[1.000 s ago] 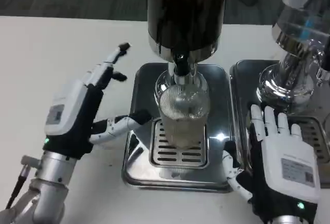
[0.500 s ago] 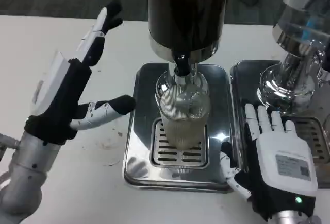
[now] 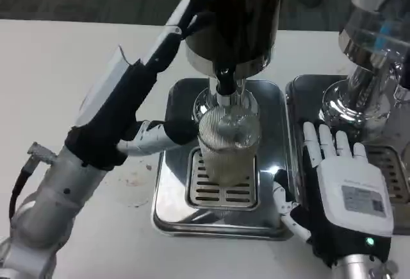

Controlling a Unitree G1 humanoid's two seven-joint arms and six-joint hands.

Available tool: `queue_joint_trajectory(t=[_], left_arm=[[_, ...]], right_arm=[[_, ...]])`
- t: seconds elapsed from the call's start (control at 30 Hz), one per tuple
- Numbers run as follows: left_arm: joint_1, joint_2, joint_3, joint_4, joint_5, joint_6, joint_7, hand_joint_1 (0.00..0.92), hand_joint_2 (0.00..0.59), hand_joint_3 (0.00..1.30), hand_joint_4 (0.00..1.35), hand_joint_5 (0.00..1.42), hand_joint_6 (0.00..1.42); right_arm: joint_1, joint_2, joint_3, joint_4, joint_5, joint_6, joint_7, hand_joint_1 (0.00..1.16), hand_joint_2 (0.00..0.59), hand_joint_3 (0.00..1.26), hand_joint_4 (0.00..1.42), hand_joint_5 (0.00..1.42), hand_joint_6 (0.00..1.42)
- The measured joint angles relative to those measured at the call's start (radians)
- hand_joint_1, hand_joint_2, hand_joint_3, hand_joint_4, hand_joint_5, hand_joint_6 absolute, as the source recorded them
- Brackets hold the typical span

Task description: Grasp the cup under the faucet to collect the drink, then remove the cup.

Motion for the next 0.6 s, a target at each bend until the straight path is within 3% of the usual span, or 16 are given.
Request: queue_joint_trajectory(t=[0.37, 0.6], left_arm=[[-0.055, -0.084, 0.011, 0.067, -0.003, 0.024, -0.147, 0.000, 0.073, 0.00, 0.00, 0.10, 0.09], [-0.060, -0.101, 0.026, 0.067, -0.003, 0.022, -0.181, 0.000, 0.073, 0.00, 0.00, 0.10, 0.08]], right_arm=[[0.018, 0.031, 0.003, 0.000, 0.000, 0.028, -0.013, 0.22, 0.509, 0.01, 0.00, 0.00, 0.00], [0.028, 0.033, 0.003, -0.002, 0.000, 0.034, -0.018, 0.22, 0.509, 0.01, 0.00, 0.00, 0.00]])
